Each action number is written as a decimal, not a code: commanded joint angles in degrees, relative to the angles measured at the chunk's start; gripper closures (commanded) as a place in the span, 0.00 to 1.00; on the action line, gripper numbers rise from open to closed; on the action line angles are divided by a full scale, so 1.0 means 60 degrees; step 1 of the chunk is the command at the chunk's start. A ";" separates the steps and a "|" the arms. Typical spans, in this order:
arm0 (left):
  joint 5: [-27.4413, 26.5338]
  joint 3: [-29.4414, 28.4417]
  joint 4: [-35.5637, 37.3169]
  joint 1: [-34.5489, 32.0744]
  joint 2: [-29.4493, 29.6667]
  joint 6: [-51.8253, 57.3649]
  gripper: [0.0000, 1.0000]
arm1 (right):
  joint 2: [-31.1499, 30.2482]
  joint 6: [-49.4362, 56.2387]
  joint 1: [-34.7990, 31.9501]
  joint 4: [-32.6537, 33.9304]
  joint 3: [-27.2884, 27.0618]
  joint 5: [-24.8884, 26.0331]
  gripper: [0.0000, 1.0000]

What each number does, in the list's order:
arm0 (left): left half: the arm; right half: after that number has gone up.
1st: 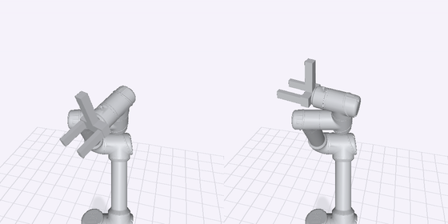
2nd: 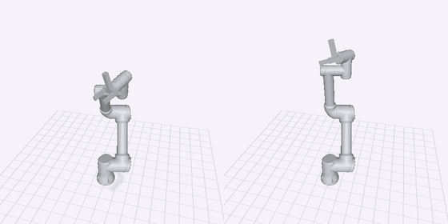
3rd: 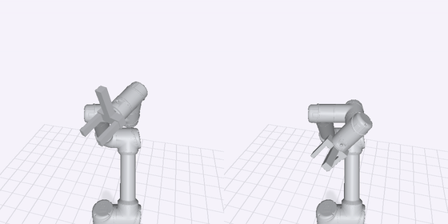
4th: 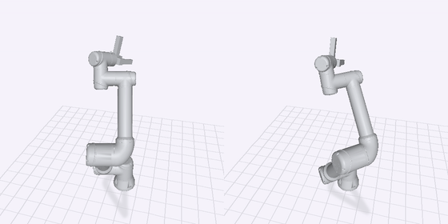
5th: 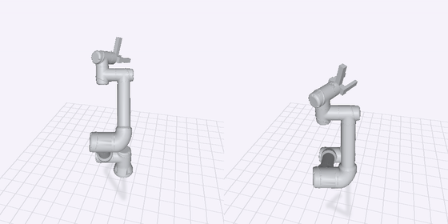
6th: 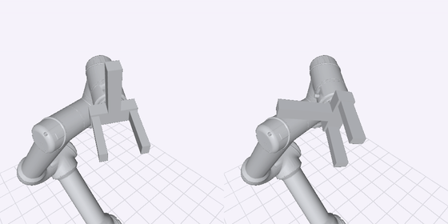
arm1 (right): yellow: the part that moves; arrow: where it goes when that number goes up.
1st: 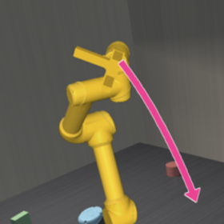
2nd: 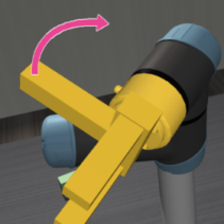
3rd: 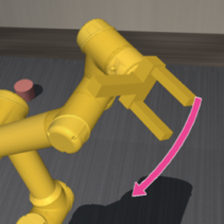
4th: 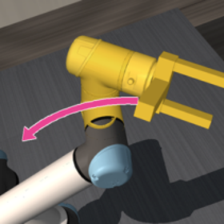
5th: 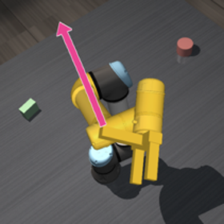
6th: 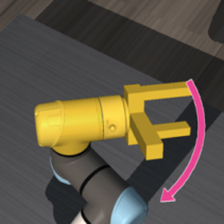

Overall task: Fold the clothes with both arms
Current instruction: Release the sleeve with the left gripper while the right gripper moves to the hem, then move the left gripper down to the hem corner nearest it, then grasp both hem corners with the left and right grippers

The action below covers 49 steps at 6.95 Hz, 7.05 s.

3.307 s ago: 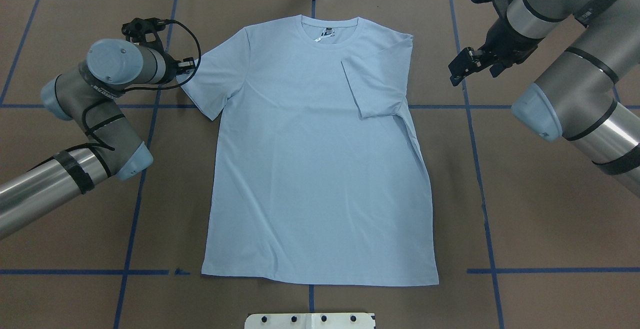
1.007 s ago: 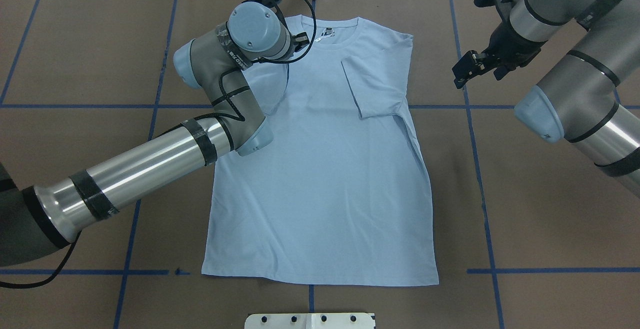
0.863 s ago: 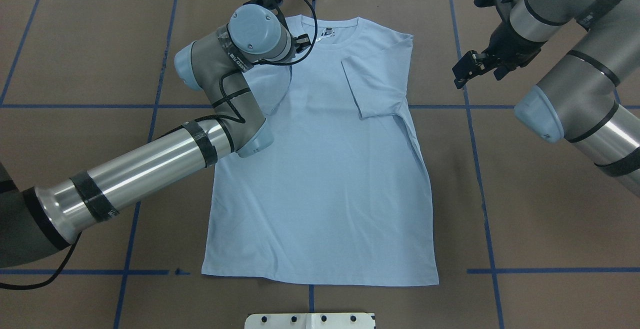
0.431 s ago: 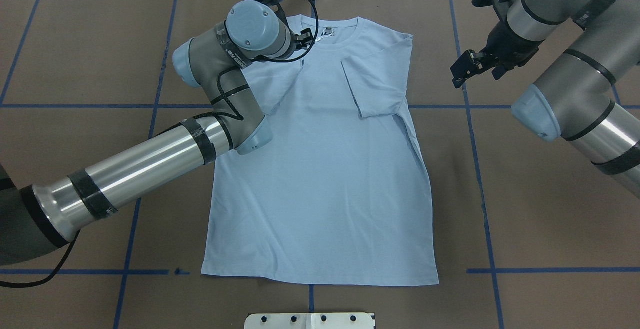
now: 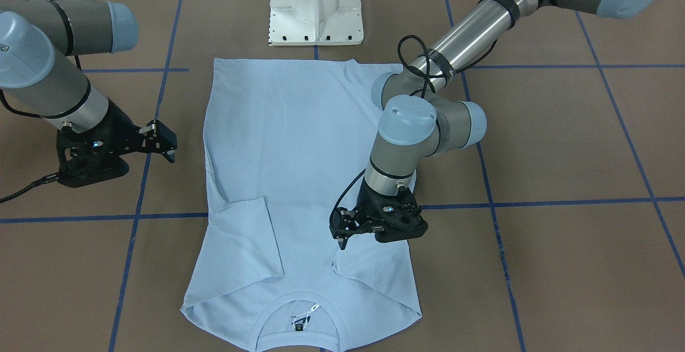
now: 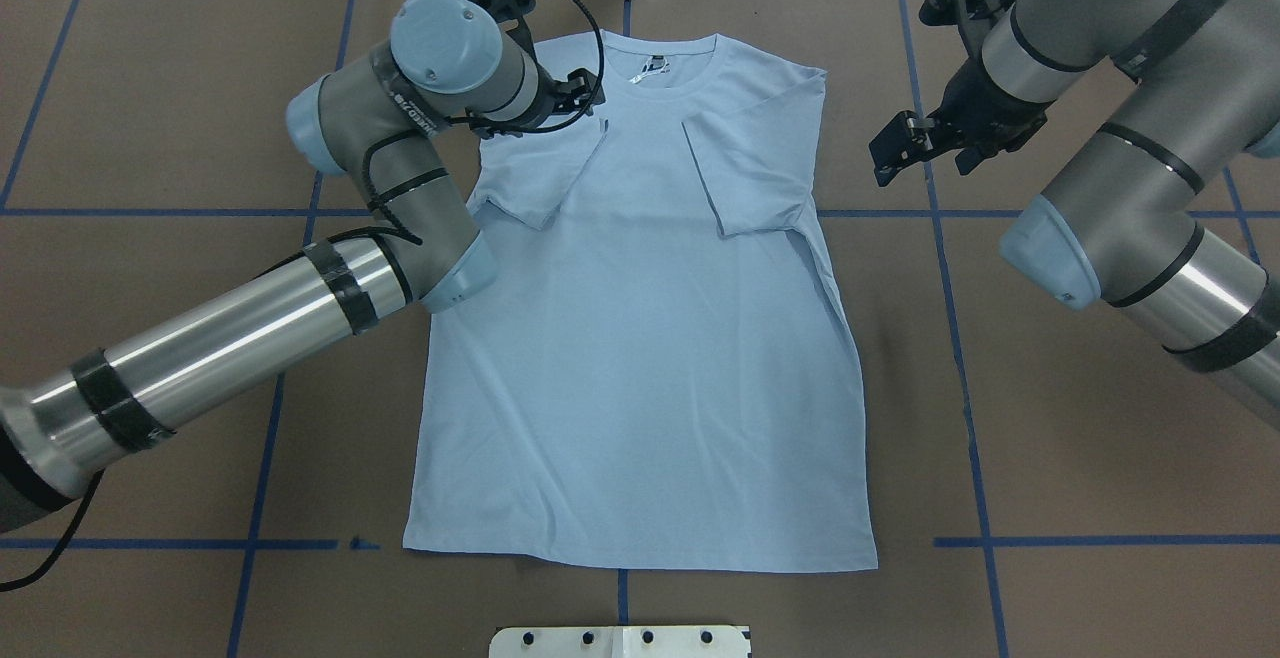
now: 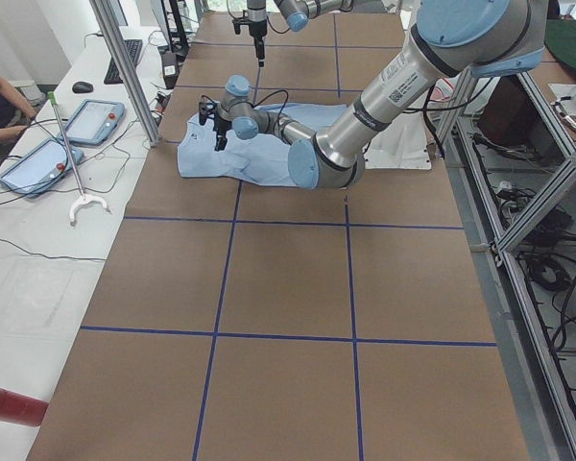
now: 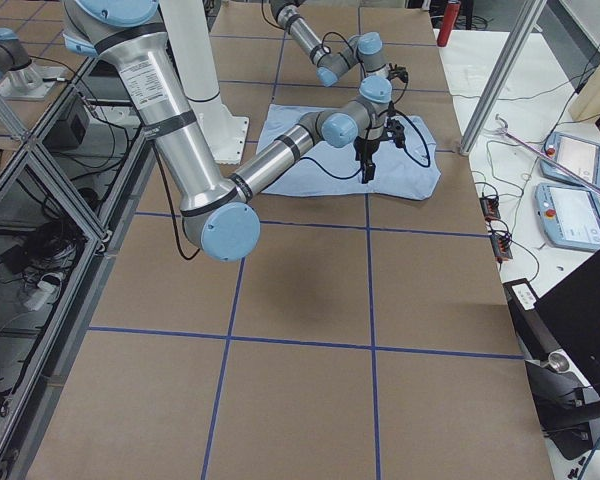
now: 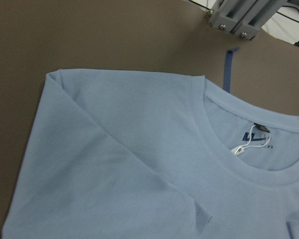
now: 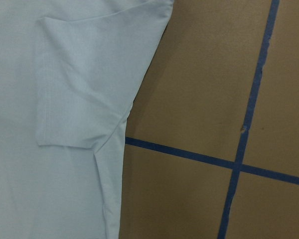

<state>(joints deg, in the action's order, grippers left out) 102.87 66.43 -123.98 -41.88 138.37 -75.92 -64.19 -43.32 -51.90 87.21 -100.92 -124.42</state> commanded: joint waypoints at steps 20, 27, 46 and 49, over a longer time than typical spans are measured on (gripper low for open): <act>0.0419 0.6491 0.2967 -0.0096 -0.3710 0.1829 0.00 | -0.4170 -0.6917 0.6935 -0.2786 -0.2897 0.4740 0.72; 0.0448 0.6476 0.2953 -0.0110 -0.3696 0.1785 0.00 | -0.4243 -0.6946 0.6862 -0.2772 -0.3246 0.4682 1.00; -0.1837 0.8132 0.4403 0.5441 -0.5996 -0.5129 0.37 | -0.4448 -0.6946 0.6598 -0.2801 -0.3702 0.4608 1.00; -0.1837 0.8161 0.4418 0.5427 -0.5981 -0.5144 0.80 | -0.4463 -0.6946 0.6598 -0.2801 -0.3776 0.4623 1.00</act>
<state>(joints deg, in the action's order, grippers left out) 91.85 115.32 -97.48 -9.30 102.41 -106.72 -90.95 -84.97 -12.30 70.40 -123.39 -96.71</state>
